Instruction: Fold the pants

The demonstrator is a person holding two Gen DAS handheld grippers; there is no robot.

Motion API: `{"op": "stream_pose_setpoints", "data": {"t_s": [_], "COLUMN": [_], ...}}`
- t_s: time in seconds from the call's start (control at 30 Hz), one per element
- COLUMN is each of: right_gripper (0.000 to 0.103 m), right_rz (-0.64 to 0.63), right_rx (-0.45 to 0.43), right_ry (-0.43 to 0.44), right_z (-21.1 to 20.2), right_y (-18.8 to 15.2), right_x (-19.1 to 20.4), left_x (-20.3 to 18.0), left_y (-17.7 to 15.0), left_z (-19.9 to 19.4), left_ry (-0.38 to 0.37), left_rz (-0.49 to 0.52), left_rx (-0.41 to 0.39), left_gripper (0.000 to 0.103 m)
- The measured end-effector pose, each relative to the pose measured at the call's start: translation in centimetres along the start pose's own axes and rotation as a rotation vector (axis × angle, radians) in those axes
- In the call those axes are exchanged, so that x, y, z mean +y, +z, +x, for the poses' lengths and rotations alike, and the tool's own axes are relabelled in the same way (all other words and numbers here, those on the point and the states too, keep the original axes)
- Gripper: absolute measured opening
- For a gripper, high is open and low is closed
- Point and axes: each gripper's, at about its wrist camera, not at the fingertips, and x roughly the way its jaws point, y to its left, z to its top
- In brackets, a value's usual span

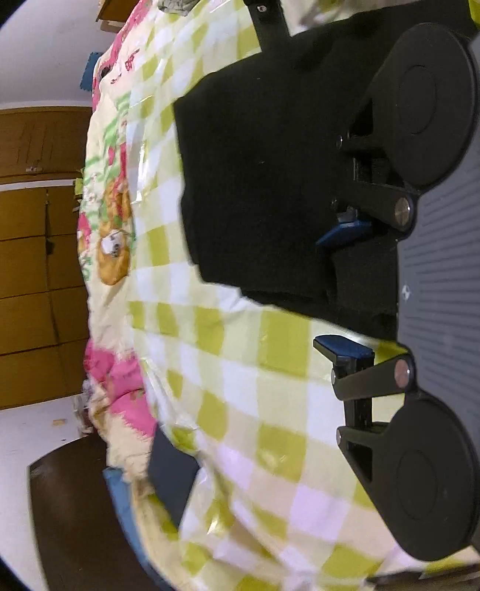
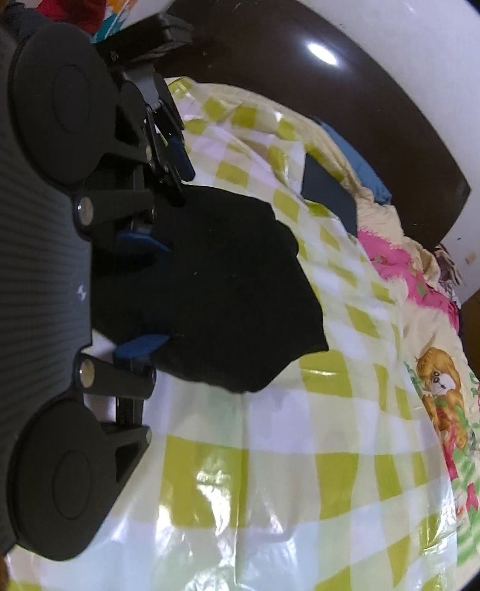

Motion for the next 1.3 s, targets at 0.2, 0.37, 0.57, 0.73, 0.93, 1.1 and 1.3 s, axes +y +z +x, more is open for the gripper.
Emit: {"op": "stream_pose_setpoints", "data": {"t_s": [0.2,0.37,0.57,0.73,0.93,1.1,1.3], "right_gripper": [0.058,0.064,0.065,0.063,0.025,0.024,0.031], "right_rz": [0.147,0.143,0.245,0.32,0.355,0.298,0.22], "right_rx": [-0.015,0.014,0.073,0.051,0.054,0.058,0.017], "right_ry": [0.09,0.066,0.124,0.178,0.229,0.132,-0.026], "right_z": [-1.5,-0.2,1.9,3.6,0.8,-3.0,-6.8], "right_y": [-0.9,-1.2,-1.7,-1.8,-1.9,-1.4,0.0], "right_x": [-1.9,-1.6,-3.2,-3.2,-4.9,-6.8,-7.9], "left_x": [2.3,3.3,3.3,3.5,-0.4,-4.0,-9.4], "left_y": [0.3,0.0,-0.2,-0.8,-0.8,-1.2,-1.7], "left_z": [0.7,1.4,2.2,2.3,0.5,-1.3,-3.0], "left_ry": [-0.073,-0.142,-0.186,-0.202,-0.204,-0.277,-0.318], "left_rz": [-0.051,-0.115,-0.127,-0.208,-0.107,-0.12,-0.124], "left_rx": [0.03,0.06,0.101,0.124,0.133,0.137,0.117], "left_gripper": [0.072,0.077,0.08,0.08,0.077,0.077,0.078]}}
